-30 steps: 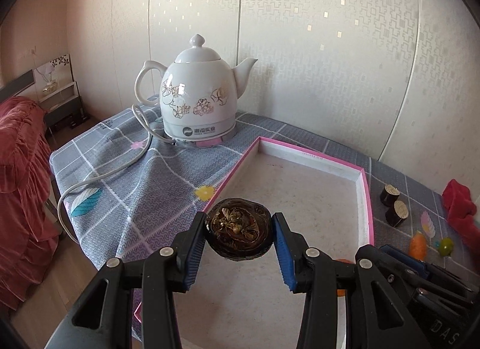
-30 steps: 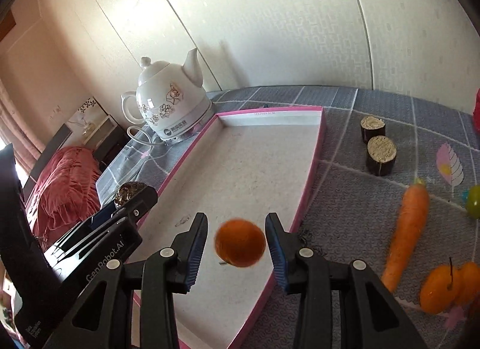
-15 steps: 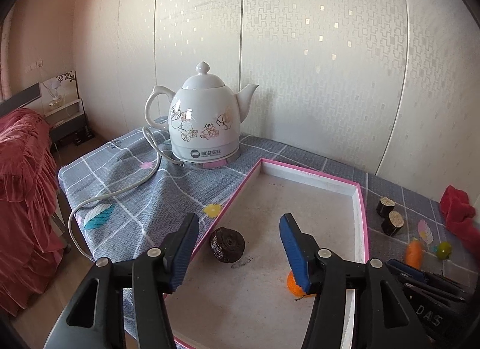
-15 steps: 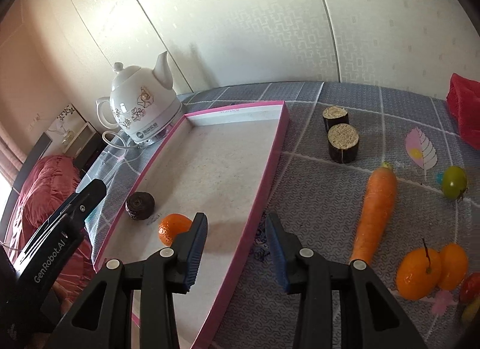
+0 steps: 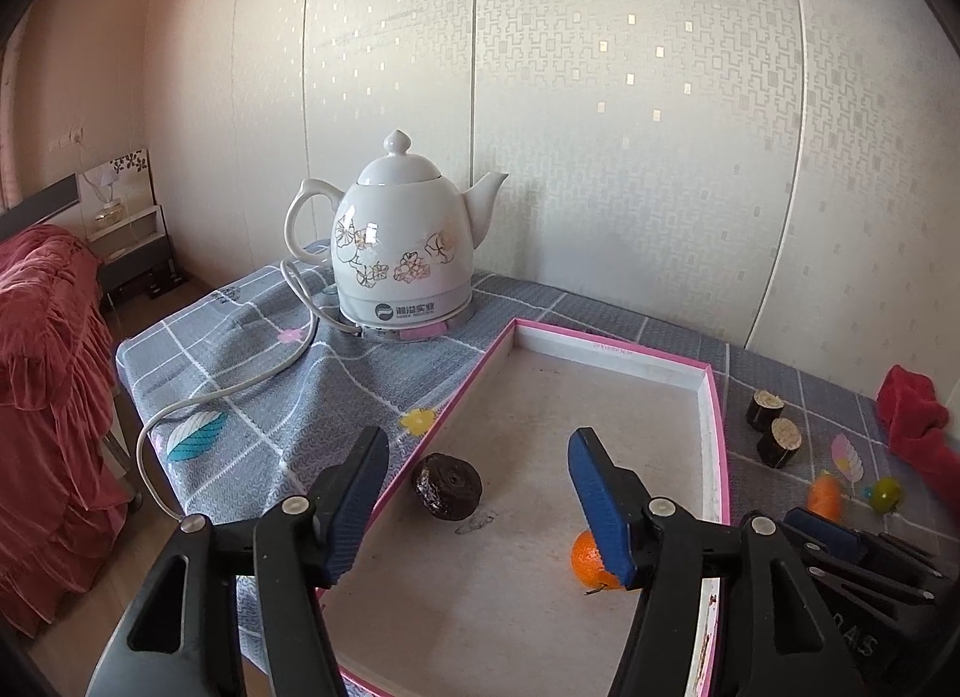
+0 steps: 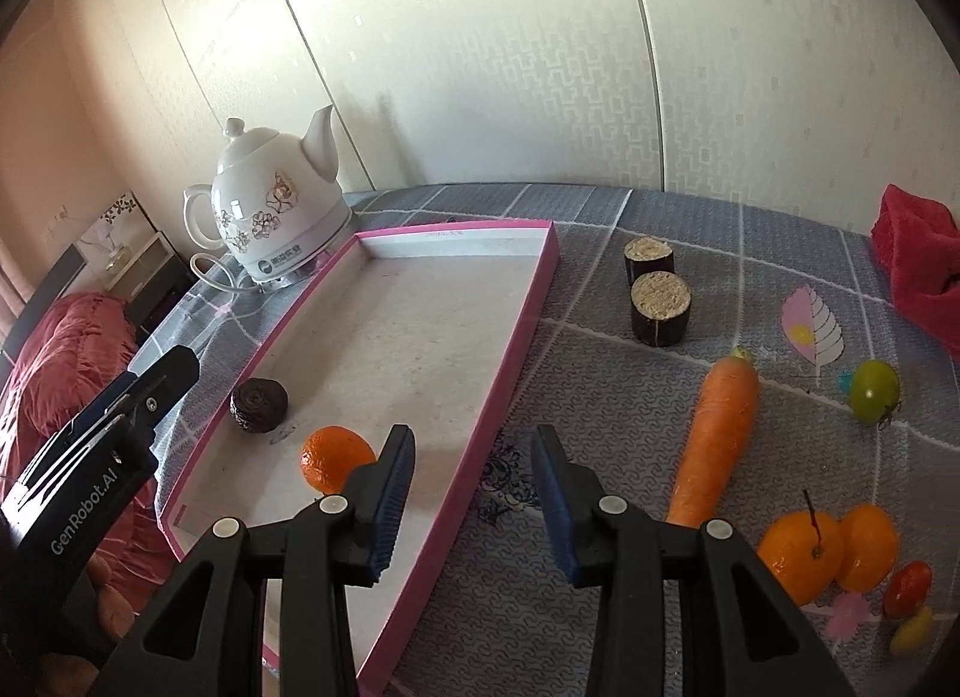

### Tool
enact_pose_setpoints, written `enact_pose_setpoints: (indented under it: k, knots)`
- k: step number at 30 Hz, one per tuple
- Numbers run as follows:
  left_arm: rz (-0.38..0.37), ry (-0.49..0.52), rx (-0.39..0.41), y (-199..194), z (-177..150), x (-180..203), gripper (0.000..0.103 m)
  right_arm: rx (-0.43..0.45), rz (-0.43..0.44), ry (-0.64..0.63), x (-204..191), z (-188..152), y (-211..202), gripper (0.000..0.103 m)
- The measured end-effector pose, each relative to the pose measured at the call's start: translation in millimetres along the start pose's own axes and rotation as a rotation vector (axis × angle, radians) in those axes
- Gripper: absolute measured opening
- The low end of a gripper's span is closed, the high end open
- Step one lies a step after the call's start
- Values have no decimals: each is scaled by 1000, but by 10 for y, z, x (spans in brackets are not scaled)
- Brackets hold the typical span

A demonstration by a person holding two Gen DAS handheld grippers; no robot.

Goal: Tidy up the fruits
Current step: 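Open the left tool over the tray while the right tool drops the orange there, then grasp the brown kiwi with the right tool while the left tool moves toward the fruit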

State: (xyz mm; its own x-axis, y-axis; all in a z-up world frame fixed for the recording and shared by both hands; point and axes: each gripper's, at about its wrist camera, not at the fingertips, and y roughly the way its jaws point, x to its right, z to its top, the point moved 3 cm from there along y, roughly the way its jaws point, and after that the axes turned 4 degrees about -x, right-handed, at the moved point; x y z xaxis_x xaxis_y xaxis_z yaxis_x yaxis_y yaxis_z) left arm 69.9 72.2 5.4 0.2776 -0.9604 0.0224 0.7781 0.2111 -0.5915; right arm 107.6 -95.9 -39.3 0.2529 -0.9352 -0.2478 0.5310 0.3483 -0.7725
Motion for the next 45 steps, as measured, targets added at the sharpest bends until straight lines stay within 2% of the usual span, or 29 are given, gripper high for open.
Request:
enact_pose_setpoints:
  k: [24, 35, 45]
  knots:
    - [-50, 54, 5, -106, -46, 238, 63, 34, -56, -12, 78, -1, -151, 41]
    - [-167, 149, -18, -184, -174, 569, 63, 21, -188, 50, 426, -136, -360, 41]
    - [-285, 245, -10, -332, -274, 901, 63, 31, -331, 80, 815, -285, -778, 41]
